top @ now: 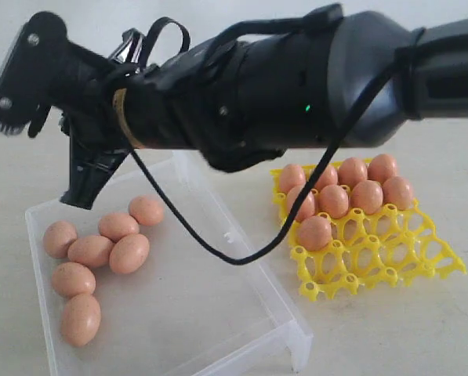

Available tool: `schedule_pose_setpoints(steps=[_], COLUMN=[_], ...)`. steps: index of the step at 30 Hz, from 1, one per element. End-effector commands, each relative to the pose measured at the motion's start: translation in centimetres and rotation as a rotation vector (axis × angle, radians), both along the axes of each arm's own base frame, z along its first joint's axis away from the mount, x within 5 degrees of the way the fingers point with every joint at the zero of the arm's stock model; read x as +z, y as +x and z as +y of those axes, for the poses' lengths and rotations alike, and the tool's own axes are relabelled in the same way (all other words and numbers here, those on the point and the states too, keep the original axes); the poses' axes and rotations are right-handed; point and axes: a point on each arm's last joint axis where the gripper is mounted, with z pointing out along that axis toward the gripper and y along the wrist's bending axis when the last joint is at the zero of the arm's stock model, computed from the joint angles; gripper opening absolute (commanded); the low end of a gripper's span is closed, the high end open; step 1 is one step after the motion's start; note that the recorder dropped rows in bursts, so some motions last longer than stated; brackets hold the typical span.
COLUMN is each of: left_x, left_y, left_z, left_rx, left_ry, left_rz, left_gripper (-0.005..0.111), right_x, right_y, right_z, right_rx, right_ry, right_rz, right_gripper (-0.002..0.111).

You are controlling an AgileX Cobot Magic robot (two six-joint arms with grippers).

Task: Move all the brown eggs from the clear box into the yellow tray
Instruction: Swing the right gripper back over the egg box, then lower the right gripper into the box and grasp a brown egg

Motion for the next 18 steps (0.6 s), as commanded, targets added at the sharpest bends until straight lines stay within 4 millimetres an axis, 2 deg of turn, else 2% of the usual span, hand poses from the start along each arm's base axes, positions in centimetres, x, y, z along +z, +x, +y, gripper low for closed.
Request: schedule_pose_setpoints(steps=[1,2,3,4,5,6,7,9,11,13,15,16,18], left_x=[0.0,0.0,0.0,0.0,0.0,0.0,0.0,0.0,0.0,0.0,0.0,0.0,0.0], left_y=[0.0,0.0,0.0,0.0,0.0,0.0,0.0,0.0,0.0,0.0,0.0,0.0,0.0], left_z=[0.0,0.0,0.0,0.0,0.0,0.0,0.0,0.0,0.0,0.0,0.0,0.0,0.0], left_rx=[-0.003,-0.003,-0.003,-0.003,-0.003,-0.003,-0.003,-0.003,-0.003,-0.003,-0.003,-0.003,-0.003], left_ry=[-0.008,-0.008,-0.008,-0.008,-0.008,-0.008,-0.008,-0.008,-0.008,-0.008,-0.008,-0.008,-0.008], left_rz=[-0.006,-0.006,-0.006,-0.006,-0.006,-0.006,-0.006,-0.006,-0.006,-0.006,-0.006,-0.006,-0.006], left_gripper=[0.004,0.004,0.004,0.004,0.004,0.004,0.004,0.004,0.004,0.004,0.004,0.004,0.004], right_x=[0.2,0.0,-0.6,-0.7,-0.4,0.0,0.6,0.7,-0.1,-0.8,-2.0,-2.2,-2.2], right_y=[-0.2,-0.2,-0.3,-0.4,-0.6,-0.6,-0.2,1.1,3.3,4.5,4.0,3.2,2.3], right_z=[-1.7,-2.3,-3.1,-3.2,-3.1,-3.0,-2.9,-3.5,-4.1,-3.4,-2.0,-1.2,-0.2], right_rx=[-0.334,-0.397,-0.374,-0.338,-0.289,-0.271,-0.273,-0.339,-0.42,-0.402,-0.171,0.033,0.284], right_ry=[-0.264,-0.291,-0.362,-0.341,-0.25,-0.206,-0.131,-0.166,-0.19,-0.154,-0.195,-0.213,-0.24], right_rz=[-0.172,-0.104,0.023,0.116,0.316,0.415,0.611,0.863,0.949,0.999,1.044,1.057,1.01], right_gripper=[0.0,0.0,0.0,0.0,0.0,0.0,0.0,0.0,0.0,0.0,0.0,0.0,0.0])
